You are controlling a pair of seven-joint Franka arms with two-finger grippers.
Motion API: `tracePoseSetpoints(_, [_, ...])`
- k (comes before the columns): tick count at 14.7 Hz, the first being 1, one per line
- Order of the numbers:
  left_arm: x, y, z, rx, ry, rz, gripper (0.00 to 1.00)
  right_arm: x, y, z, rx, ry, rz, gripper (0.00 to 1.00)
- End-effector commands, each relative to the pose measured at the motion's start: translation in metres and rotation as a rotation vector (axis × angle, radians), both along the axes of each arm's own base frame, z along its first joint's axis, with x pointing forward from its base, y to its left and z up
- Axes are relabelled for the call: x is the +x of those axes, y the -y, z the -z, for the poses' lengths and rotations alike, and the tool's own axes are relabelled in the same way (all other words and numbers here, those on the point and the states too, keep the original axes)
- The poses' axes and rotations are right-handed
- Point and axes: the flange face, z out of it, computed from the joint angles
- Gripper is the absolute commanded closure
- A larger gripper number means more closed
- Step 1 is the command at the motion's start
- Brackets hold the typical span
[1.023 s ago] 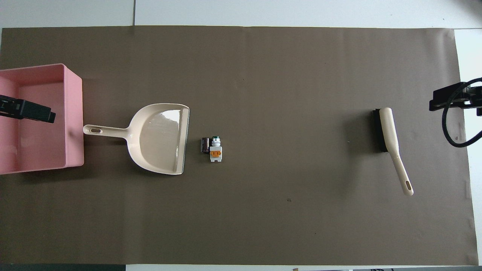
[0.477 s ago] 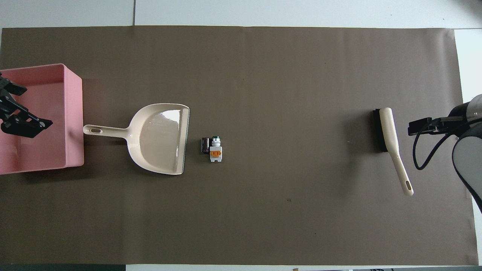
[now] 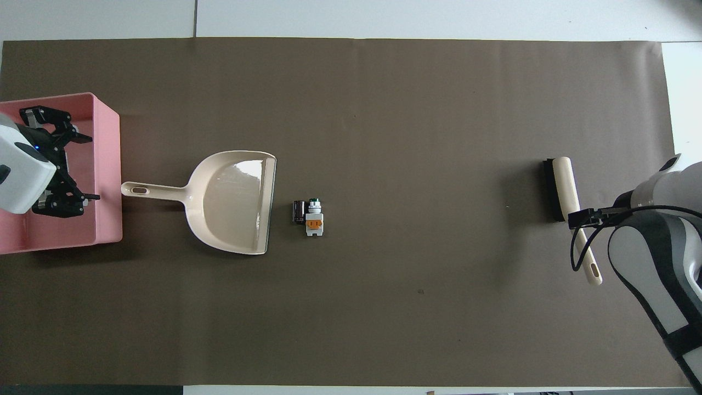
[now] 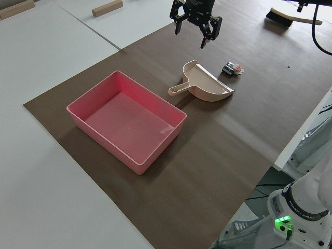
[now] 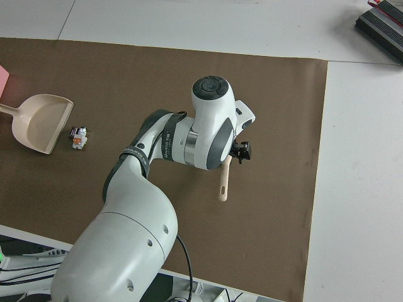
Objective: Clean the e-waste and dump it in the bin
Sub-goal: 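Grasp the dustpan handle with the left gripper while the right gripper grasps the brush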
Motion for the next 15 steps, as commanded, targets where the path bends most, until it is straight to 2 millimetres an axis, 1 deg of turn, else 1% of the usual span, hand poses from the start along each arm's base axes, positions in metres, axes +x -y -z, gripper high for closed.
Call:
tracePoseSetpoints(1, [-0.008, 0.018, 0.034, 0.052, 0.029, 0.082, 0.01, -0.026, -0.001, 0.005, 0.019, 0.022, -0.016, 0.01])
tracePoseSetpoints(2, [-0.007, 0.024, 0.047, 0.065, 0.031, 0.099, 0.01, -0.028, -0.001, 0.01, 0.021, 0.02, -0.036, 0.01])
tracePoseSetpoints(3, [-0.003, 0.026, 0.058, 0.066, 0.017, 0.101, 0.01, -0.03, -0.001, 0.019, 0.027, 0.017, -0.073, 0.01])
tracePoseSetpoints(5, [0.008, 0.027, 0.081, 0.067, 0.005, 0.1, 0.01, -0.031, 0.006, 0.021, 0.025, 0.034, -0.078, 0.01])
tracePoseSetpoints(7, [0.017, 0.028, 0.11, 0.072, -0.024, 0.09, 0.01, -0.035, 0.006, 0.027, 0.026, 0.028, -0.073, 0.01])
tracePoseSetpoints(9, [0.026, 0.026, 0.133, 0.112, -0.033, 0.112, 0.0, -0.037, 0.007, 0.028, 0.027, 0.028, -0.066, 0.02])
tracePoseSetpoints(10, [0.027, 0.026, 0.139, 0.112, -0.031, 0.111, 0.0, -0.038, 0.007, 0.028, 0.035, 0.028, -0.054, 0.03])
tracePoseSetpoints(12, [0.027, 0.021, 0.159, 0.115, -0.057, 0.098, 0.0, -0.038, 0.008, 0.032, 0.062, 0.027, -0.03, 0.04])
tracePoseSetpoints(14, [0.023, 0.022, 0.176, 0.108, -0.038, 0.092, 0.0, -0.038, 0.007, 0.032, 0.063, 0.026, -0.029, 0.08])
tracePoseSetpoints(15, [0.019, 0.025, 0.184, 0.102, -0.02, 0.072, 0.0, -0.038, 0.007, 0.032, 0.063, 0.026, -0.032, 0.11])
